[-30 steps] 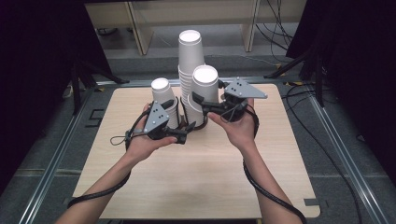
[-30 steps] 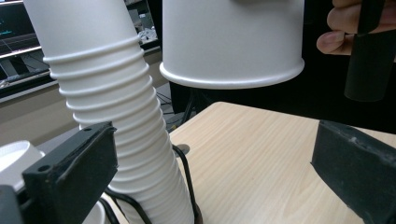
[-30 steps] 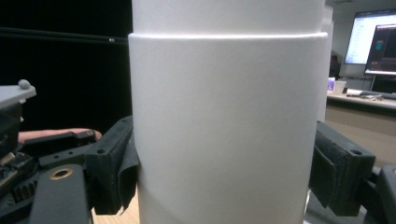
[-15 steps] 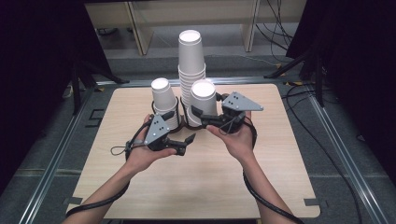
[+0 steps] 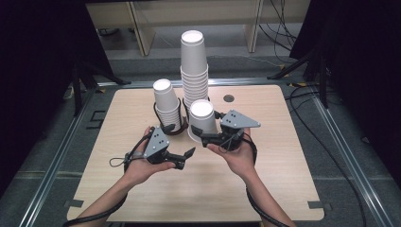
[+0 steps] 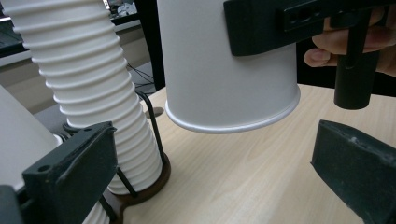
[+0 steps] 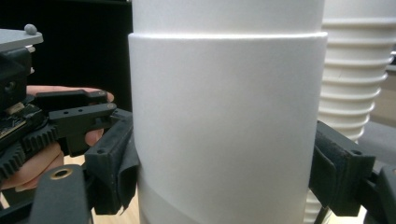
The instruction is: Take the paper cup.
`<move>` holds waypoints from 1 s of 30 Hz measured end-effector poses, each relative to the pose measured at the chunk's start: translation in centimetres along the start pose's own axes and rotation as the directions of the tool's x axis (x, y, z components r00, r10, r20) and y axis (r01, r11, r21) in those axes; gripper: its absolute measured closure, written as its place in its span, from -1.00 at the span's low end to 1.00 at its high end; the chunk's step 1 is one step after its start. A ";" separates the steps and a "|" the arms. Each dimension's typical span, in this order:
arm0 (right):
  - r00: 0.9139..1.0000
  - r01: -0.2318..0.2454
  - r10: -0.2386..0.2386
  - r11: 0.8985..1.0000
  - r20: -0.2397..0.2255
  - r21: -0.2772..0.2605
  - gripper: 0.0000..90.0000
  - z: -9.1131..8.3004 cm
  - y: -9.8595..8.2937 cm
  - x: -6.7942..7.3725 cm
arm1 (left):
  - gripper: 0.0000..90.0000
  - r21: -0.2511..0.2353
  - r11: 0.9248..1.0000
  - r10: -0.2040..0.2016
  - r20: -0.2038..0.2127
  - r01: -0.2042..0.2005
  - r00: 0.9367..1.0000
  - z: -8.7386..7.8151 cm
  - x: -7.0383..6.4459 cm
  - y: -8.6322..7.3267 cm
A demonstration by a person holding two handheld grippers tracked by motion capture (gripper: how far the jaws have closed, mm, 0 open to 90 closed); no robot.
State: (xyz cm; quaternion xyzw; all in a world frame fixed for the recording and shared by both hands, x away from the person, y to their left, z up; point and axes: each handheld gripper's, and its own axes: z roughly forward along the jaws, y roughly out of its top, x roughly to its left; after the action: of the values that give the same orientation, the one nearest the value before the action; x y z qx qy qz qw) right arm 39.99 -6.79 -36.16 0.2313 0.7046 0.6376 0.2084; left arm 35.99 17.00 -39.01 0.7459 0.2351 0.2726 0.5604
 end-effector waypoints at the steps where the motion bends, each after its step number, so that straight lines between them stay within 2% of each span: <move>1: 1.000 -0.003 0.003 1.000 0.002 0.005 -0.53 0.0 -0.2 0.1 | -1.00 0.013 1.000 0.003 0.007 -0.003 1.000 -0.1 -0.1 -0.3; 2: 1.000 -0.002 0.002 1.000 0.001 0.008 -0.53 -0.1 -0.5 0.3 | -1.00 0.006 1.000 -0.001 0.008 0.001 1.000 -0.1 -0.2 -0.5; 3: 1.000 -0.028 0.028 0.999 -0.009 0.019 -0.53 -0.2 -0.7 0.5 | -1.00 0.020 1.000 0.002 0.005 -0.002 1.000 -0.3 -0.2 -0.8; 5: 1.000 -0.016 0.016 1.000 -0.006 0.012 -0.53 -0.2 -1.3 0.6 | -1.00 0.023 1.000 -0.004 0.007 0.004 1.000 -0.5 -0.5 -1.4; 6: 0.999 -0.039 0.039 0.999 -0.025 0.019 -0.53 -0.1 -1.7 0.9 | -1.00 0.030 1.000 -0.004 0.009 0.004 1.000 -0.5 -0.5 -1.6; 7: 0.999 -0.036 0.037 0.999 -0.016 0.025 -0.53 -0.2 -1.9 1.0 | -1.00 0.031 1.000 -0.004 0.011 0.004 1.000 -0.6 -0.6 -1.7; 8: 0.999 -0.042 0.042 0.999 -0.031 0.017 -0.53 -0.1 -2.1 1.1 | -1.00 0.026 1.000 -0.007 0.015 0.006 1.000 -0.6 -0.7 -2.0; 9: 0.998 -0.057 0.058 0.998 -0.033 0.042 -0.53 -0.2 -2.4 1.4 | -1.00 0.039 0.999 -0.011 0.018 0.010 1.000 -0.7 -0.8 -2.2; 11: 0.999 -0.026 0.027 0.999 -0.040 0.025 -0.53 -0.1 -2.9 1.4 | -1.00 0.044 0.999 -0.016 0.022 0.015 1.000 -0.9 -1.0 -2.7; 12: 0.998 -0.059 0.061 0.998 -0.036 0.031 -0.53 -0.1 -3.1 1.8 | -1.00 0.051 0.999 -0.021 0.024 0.019 1.000 -1.0 -1.1 -3.0; 13: 0.997 -0.069 0.071 0.997 -0.043 0.046 -0.53 -0.2 -3.3 2.0 | -1.00 0.044 0.999 -0.027 0.027 0.026 0.999 -1.0 -1.3 -3.4; 14: 0.994 -0.082 0.085 0.996 -0.062 0.047 -0.53 -0.1 -3.6 2.2 | -1.00 0.061 0.998 -0.026 0.032 0.024 0.999 -1.2 -1.4 -3.8; 15: 0.996 -0.063 0.066 0.997 -0.059 0.040 -0.53 -0.1 -3.9 2.3 | -1.00 0.050 0.998 -0.032 0.038 0.030 0.999 -1.2 -1.6 -4.1; 16: 0.997 -0.055 0.058 0.997 -0.058 0.048 -0.53 -0.1 -4.1 2.4 | -1.00 0.064 0.998 -0.032 0.043 0.030 0.999 -1.5 -1.7 -4.5; 17: 0.994 -0.081 0.087 0.994 -0.071 0.072 -0.53 -0.1 -4.5 2.8 | -1.00 0.066 0.997 -0.041 0.048 0.038 0.998 -1.6 -1.8 -4.8; 20: 0.993 -0.083 0.088 0.994 -0.079 0.071 -0.53 -0.1 -5.4 3.1 | -1.00 0.064 0.996 -0.058 0.058 0.054 0.997 -2.1 -2.1 -5.5; 26: 0.985 -0.119 0.129 0.988 -0.113 0.096 -0.53 -0.1 -7.0 4.0 | -1.00 0.066 0.996 -0.070 0.080 0.064 0.994 -2.7 -3.1 -6.9; 27: 0.985 -0.126 0.136 0.988 -0.109 0.094 -0.53 -0.1 -7.2 4.2 | -1.00 0.081 0.994 -0.073 0.083 0.066 0.994 -2.9 -3.3 -7.0; 28: 0.987 -0.102 0.113 0.990 -0.112 0.092 -0.53 -0.1 -7.4 4.2 | -1.00 0.070 0.995 -0.084 0.087 0.078 0.993 -2.8 -3.5 -7.2; 29: 0.985 -0.117 0.129 0.988 -0.119 0.099 -0.53 -0.2 -7.5 4.3 | -1.00 0.087 0.994 -0.077 0.087 0.069 0.993 -3.0 -3.5 -7.2; 30: 0.987 -0.114 0.125 0.988 -0.105 0.104 -0.53 -0.3 -7.6 4.5 | -1.00 0.079 0.994 -0.084 0.091 0.077 0.992 -3.0 -3.7 -7.3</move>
State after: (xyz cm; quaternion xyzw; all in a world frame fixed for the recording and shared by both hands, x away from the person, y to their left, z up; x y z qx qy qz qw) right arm 35.71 -5.01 -43.71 0.2473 0.7301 0.6258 0.1187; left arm 30.97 18.60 -45.89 0.7685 0.2485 0.2053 0.5527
